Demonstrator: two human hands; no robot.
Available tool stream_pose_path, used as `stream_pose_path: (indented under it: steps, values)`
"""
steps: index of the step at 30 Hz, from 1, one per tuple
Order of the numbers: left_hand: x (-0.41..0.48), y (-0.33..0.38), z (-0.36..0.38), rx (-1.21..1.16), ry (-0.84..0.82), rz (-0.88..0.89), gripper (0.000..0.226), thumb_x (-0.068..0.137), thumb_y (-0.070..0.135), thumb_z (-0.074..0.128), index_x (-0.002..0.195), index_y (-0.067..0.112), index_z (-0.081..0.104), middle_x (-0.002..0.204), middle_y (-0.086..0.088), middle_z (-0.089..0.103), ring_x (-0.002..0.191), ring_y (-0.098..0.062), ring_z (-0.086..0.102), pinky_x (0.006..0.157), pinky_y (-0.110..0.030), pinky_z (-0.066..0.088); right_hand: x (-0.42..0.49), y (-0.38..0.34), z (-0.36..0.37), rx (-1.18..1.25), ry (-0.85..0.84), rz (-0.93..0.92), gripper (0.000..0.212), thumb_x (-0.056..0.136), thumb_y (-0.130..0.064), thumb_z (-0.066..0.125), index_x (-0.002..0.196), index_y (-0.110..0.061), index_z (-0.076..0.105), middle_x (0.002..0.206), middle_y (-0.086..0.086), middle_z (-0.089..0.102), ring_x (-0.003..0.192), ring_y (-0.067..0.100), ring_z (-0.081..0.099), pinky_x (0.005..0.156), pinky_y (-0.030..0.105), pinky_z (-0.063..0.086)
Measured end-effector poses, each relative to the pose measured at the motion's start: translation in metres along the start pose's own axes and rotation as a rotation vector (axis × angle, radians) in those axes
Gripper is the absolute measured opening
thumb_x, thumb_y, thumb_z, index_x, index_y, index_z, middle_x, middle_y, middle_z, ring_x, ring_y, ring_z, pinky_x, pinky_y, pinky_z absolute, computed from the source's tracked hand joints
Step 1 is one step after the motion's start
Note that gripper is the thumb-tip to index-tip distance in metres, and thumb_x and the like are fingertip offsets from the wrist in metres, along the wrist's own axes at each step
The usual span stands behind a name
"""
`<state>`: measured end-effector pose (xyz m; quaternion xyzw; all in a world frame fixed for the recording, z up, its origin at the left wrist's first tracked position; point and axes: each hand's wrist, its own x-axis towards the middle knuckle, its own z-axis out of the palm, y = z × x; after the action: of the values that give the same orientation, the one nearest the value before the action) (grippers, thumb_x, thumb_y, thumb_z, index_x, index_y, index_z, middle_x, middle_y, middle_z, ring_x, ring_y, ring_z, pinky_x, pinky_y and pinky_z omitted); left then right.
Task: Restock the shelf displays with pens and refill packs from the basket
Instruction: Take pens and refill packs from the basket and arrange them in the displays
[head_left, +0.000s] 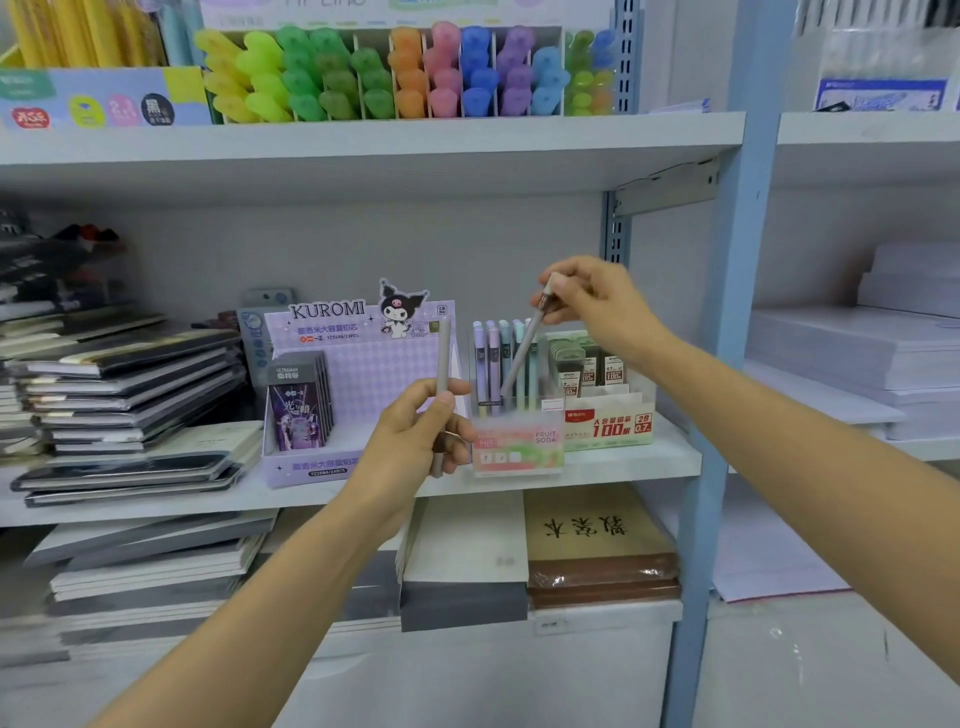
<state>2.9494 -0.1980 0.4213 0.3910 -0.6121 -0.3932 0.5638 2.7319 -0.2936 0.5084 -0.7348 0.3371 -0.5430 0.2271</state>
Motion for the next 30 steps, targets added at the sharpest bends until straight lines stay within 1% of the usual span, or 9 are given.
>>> stream_pose_path:
  steps: [3, 6, 11, 15, 20, 23, 26, 29, 30]
  values:
    - [0.001, -0.004, 0.000, -0.014, -0.002, -0.020, 0.023, 0.105, 0.020, 0.039, 0.112, 0.019, 0.061, 0.070, 0.000, 0.064, 0.056, -0.010, 0.055, 0.052, -0.021, 0.039, -0.003, 0.011, 0.017, -0.117, -0.065, -0.011, 0.014, 0.100, -0.010, 0.047, 0.104, -0.009, 0.061, 0.092, 0.008, 0.068, 0.084, 0.010, 0.070, 0.074, 0.019, 0.057]
    - [0.003, -0.005, -0.002, -0.030, 0.001, -0.025, 0.022, 0.105, 0.020, 0.040, 0.111, 0.018, 0.061, 0.068, 0.000, 0.064, 0.054, -0.010, 0.054, 0.048, -0.017, 0.038, -0.003, 0.017, 0.020, -0.151, -0.089, -0.035, 0.015, 0.101, -0.010, 0.046, 0.102, -0.011, 0.061, 0.091, 0.005, 0.068, 0.075, 0.001, 0.069, 0.070, 0.015, 0.054]
    - [0.005, -0.007, -0.003, -0.051, 0.009, -0.055, 0.018, 0.104, 0.019, 0.042, 0.111, 0.014, 0.057, 0.066, 0.002, 0.065, 0.053, -0.010, 0.053, 0.050, -0.019, 0.038, 0.001, 0.018, 0.010, -0.172, -0.170, -0.014, 0.017, 0.101, -0.011, 0.044, 0.106, -0.010, 0.061, 0.099, 0.006, 0.069, 0.090, 0.013, 0.070, 0.080, 0.024, 0.057]
    - [0.006, -0.006, 0.000, -0.061, 0.001, -0.057, 0.016, 0.103, 0.017, 0.043, 0.110, 0.012, 0.057, 0.065, 0.003, 0.066, 0.053, -0.009, 0.054, 0.051, -0.018, 0.039, 0.004, 0.014, 0.014, -0.188, -0.179, -0.055, 0.019, 0.102, -0.009, 0.044, 0.109, -0.011, 0.061, 0.099, 0.005, 0.070, 0.079, 0.000, 0.069, 0.070, 0.013, 0.052]
    - [0.004, -0.006, -0.001, -0.044, -0.010, -0.055, 0.016, 0.103, 0.016, 0.044, 0.107, 0.013, 0.059, 0.067, 0.004, 0.066, 0.054, -0.008, 0.055, 0.052, -0.018, 0.040, 0.003, 0.017, 0.012, -0.231, -0.192, -0.020, 0.019, 0.101, -0.009, 0.044, 0.108, -0.010, 0.062, 0.102, 0.008, 0.070, 0.079, 0.000, 0.069, 0.070, 0.014, 0.053]
    - [0.005, -0.007, -0.002, -0.052, 0.002, -0.059, 0.016, 0.102, 0.016, 0.045, 0.107, 0.013, 0.061, 0.068, 0.004, 0.066, 0.055, -0.009, 0.055, 0.053, -0.019, 0.040, 0.000, 0.018, 0.020, -0.255, -0.226, -0.022, 0.019, 0.101, -0.011, 0.046, 0.112, -0.008, 0.061, 0.098, 0.009, 0.070, 0.079, 0.004, 0.069, 0.070, 0.014, 0.053]
    - [0.005, -0.007, -0.004, -0.059, 0.012, -0.063, 0.016, 0.101, 0.016, 0.049, 0.106, 0.013, 0.063, 0.070, 0.004, 0.065, 0.057, -0.009, 0.056, 0.055, -0.023, 0.040, 0.001, 0.015, 0.026, -0.255, -0.153, -0.027, 0.016, 0.098, -0.012, 0.054, 0.112, -0.009, 0.060, 0.093, 0.004, 0.069, 0.079, 0.012, 0.069, 0.071, 0.018, 0.055]
    - [0.003, -0.006, -0.005, -0.059, 0.015, -0.057, 0.016, 0.099, 0.017, 0.052, 0.105, 0.014, 0.067, 0.069, 0.004, 0.064, 0.057, -0.009, 0.057, 0.052, -0.019, 0.042, 0.000, 0.016, 0.032, -0.445, -0.095, -0.081, 0.014, 0.093, -0.014, 0.063, 0.105, -0.013, 0.069, 0.091, -0.006, 0.065, 0.079, 0.002, 0.060, 0.080, 0.022, 0.053]
    - [0.002, -0.005, -0.006, -0.061, 0.013, -0.054, 0.017, 0.099, 0.016, 0.052, 0.105, 0.013, 0.068, 0.069, 0.004, 0.064, 0.056, -0.009, 0.057, 0.051, -0.018, 0.042, 0.000, 0.016, 0.033, -0.496, -0.083, -0.096, 0.015, 0.092, -0.016, 0.064, 0.105, -0.014, 0.071, 0.091, -0.008, 0.061, 0.078, 0.000, 0.056, 0.079, 0.021, 0.052]
